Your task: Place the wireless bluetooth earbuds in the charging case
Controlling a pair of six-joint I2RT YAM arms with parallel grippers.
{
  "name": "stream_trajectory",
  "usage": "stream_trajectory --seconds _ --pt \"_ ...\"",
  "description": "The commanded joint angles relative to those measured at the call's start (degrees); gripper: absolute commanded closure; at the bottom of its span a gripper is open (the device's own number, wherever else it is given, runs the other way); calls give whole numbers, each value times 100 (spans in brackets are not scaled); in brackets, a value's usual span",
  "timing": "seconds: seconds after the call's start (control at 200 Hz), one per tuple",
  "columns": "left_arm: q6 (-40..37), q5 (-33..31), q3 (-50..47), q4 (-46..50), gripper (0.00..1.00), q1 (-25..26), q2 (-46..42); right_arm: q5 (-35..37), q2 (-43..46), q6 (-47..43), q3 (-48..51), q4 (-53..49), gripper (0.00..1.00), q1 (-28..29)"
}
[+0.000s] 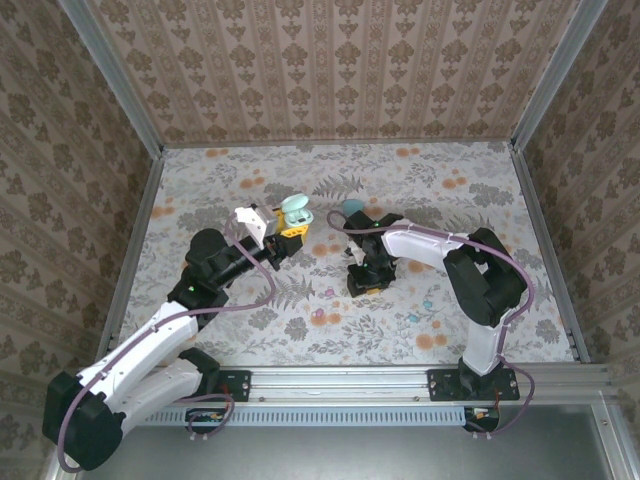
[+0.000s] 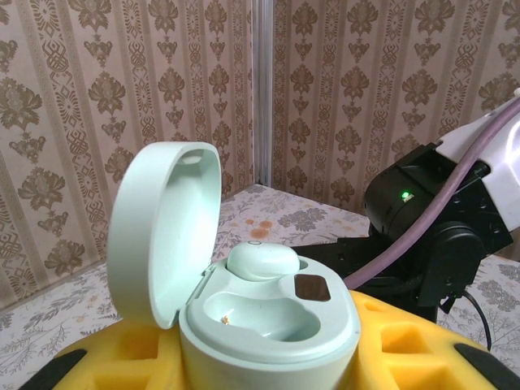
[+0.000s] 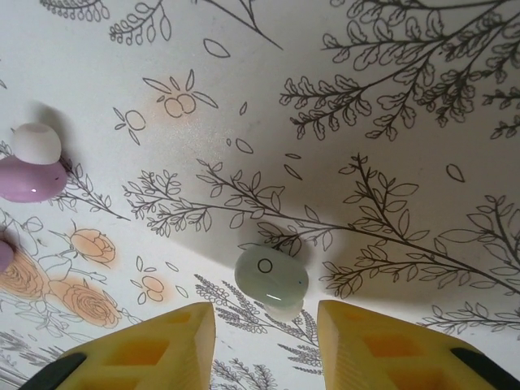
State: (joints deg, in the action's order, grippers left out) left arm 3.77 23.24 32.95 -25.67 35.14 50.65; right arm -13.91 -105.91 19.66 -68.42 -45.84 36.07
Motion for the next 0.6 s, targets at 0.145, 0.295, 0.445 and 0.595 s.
stream_trajectory --seconds 0.145,0.295,0.445,0.595 --pt "-87 -39 89 -74 66 -24 -34 -168 77 670 204 125 60 110" --pt "-96 -48 98 -83 66 -24 -30 -384 146 841 264 273 61 211" --pt "-87 -48 98 -102 66 -24 -7 -687 250 1003 290 554 61 260" --pt "-84 -44 107 -73 66 -24 -19 -687 382 1021 187 370 61 277"
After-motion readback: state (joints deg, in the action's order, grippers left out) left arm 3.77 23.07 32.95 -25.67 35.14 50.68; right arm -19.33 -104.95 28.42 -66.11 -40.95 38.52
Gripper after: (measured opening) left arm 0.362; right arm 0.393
